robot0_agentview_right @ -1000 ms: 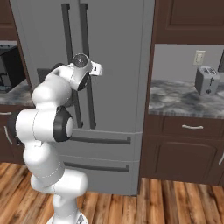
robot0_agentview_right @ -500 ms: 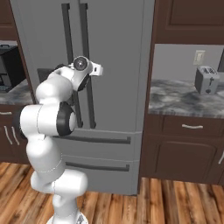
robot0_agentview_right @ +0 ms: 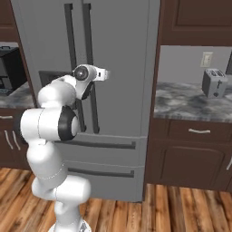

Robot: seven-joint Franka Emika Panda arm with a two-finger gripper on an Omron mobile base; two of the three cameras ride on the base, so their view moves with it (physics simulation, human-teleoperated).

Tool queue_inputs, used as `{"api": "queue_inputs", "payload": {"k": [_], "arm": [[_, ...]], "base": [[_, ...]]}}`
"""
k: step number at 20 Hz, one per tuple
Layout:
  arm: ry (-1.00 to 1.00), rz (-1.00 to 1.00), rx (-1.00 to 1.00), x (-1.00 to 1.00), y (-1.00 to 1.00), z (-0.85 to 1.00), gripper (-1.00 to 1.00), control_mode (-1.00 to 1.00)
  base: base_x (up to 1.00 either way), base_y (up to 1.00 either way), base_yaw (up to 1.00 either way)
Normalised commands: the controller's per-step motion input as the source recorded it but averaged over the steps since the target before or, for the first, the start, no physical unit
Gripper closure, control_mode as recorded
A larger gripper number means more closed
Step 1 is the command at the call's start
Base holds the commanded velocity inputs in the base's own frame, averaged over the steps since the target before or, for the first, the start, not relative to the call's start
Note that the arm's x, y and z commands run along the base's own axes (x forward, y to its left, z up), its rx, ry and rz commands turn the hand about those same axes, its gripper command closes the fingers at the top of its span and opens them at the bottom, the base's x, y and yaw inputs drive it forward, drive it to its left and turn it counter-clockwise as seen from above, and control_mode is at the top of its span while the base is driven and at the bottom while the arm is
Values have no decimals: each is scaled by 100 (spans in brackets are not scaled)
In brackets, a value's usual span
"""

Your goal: Move the hot dog bun to the plate on the dining table and place the condiment next to that plate. Then navigate to the fridge and take the sausage and place it on the plate as well.

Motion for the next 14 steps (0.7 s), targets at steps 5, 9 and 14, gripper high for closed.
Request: {"api": "queue_inputs", "payload": {"k": [5,9,14], "arm": [[-7,-15,-8,-65,-72,15,100,-100],[-9,-13,-2,-98,-91,29,100,-100],[-6,-12,0,-100,-100,35,100,-100]], "base": [[0,0,0],[0,0,0],[0,0,0]]}}
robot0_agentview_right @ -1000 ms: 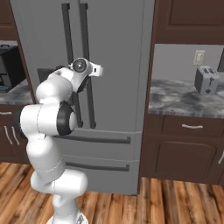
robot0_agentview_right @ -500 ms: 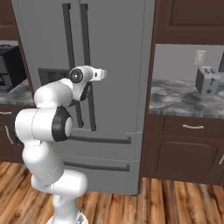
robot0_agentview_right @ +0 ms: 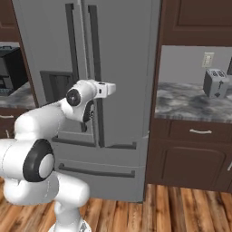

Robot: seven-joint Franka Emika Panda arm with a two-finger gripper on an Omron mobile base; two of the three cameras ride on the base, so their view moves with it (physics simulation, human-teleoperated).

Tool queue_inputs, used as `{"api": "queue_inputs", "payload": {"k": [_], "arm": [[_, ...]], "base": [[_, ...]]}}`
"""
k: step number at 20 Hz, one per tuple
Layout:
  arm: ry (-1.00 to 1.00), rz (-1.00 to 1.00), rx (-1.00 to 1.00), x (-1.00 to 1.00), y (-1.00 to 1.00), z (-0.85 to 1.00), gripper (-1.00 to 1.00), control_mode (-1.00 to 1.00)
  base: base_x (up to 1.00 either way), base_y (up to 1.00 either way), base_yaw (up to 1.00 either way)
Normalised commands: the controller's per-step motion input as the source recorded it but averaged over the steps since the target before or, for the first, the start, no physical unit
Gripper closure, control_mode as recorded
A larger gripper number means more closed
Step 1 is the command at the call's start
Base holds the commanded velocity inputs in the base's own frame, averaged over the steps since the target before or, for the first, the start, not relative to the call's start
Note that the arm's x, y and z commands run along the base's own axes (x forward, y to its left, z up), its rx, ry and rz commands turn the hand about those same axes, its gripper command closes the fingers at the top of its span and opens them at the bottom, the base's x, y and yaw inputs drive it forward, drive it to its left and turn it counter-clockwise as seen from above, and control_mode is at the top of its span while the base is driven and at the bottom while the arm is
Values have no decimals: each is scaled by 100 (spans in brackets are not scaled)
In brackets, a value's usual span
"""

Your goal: Move the hot dog bun to the plate on the dining table and place the condiment next to that plate. Then navigate to the fridge and take the sausage and place it on the plate as well.

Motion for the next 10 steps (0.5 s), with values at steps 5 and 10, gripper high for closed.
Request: {"api": "queue_inputs", "payload": {"k": [5,10], "arm": [[-8,-6,0,-100,-100,42,100,-100],[-9,-1,0,-100,-89,48,100,-100]], "base": [[0,0,0],[0,0,0]]}}
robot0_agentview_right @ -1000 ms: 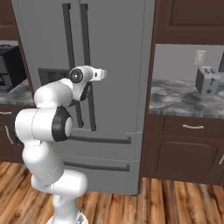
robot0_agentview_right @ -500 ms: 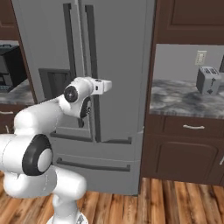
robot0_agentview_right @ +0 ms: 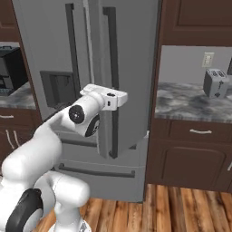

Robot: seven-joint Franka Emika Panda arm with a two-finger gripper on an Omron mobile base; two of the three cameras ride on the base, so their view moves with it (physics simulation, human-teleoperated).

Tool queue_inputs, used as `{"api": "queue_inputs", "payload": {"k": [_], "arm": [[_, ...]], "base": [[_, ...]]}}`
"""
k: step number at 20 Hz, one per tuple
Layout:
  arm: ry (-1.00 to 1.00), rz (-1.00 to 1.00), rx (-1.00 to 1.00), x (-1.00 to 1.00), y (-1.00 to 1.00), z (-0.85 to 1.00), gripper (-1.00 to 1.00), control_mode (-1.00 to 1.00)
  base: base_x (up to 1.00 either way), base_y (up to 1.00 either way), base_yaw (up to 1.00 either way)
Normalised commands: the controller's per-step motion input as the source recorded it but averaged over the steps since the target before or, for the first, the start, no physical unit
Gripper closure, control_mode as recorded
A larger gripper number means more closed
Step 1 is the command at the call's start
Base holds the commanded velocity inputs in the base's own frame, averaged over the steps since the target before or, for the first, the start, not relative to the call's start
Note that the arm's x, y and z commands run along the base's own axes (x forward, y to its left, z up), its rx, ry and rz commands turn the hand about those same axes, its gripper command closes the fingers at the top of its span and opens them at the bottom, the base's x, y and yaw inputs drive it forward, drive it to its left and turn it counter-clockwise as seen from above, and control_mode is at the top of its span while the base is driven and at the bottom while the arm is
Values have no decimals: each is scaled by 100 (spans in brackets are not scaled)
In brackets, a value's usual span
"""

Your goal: Move the hot dog bun to the plate on the dining table and place the condiment next to that plate. Then navigate to the fridge and take the sausage and place it on the plate as well.

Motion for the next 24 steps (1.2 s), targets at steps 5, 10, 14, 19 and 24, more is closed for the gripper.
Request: {"api": "queue_inputs", "payload": {"k": [5,10,14,19,24], "arm": [[-13,0,0,-100,-54,54,-100,-100],[-11,2,1,-100,41,39,-100,-100],[2,1,0,-100,100,45,-100,-100],[11,2,-2,-36,100,54,-100,-100],[20,0,-6,58,100,23,-100,-100]], "base": [[0,0,0],[0,0,0],[0,0,0],[0,0,0],[0,0,0]]}}
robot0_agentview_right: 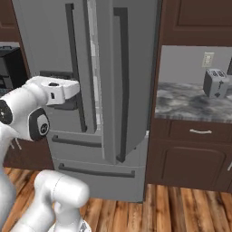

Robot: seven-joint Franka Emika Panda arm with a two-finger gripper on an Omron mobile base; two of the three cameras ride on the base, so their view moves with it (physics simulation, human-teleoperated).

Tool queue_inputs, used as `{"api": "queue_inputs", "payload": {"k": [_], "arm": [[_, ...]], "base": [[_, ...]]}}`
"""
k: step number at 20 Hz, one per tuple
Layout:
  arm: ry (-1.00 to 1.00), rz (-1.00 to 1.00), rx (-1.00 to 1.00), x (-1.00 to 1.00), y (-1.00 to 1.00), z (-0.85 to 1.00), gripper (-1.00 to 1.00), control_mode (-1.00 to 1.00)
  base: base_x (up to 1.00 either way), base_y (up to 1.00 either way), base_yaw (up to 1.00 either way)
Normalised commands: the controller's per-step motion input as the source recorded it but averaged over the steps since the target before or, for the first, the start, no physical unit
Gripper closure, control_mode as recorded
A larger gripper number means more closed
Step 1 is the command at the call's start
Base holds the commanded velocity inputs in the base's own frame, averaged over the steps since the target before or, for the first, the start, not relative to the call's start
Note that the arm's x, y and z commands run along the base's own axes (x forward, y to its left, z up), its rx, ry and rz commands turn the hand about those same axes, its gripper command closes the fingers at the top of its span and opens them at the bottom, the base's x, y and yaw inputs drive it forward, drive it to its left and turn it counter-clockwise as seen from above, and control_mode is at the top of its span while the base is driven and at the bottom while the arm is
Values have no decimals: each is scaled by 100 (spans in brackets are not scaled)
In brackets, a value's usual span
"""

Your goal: Move the hot dog bun to the plate on the dining table and place the condiment next to that plate. Then navigate to the fridge and take the sausage and place it on the plate as well.

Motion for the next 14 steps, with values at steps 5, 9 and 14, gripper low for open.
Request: {"api": "queue_inputs", "payload": {"k": [5,9,14], "arm": [[33,-9,-13,96,57,-4,-100,-100],[31,-17,-11,100,1,-49,-100,-100],[22,-16,-11,100,-1,-57,-100,-100]], "base": [[0,0,0],[0,0,0],[0,0,0]]}}
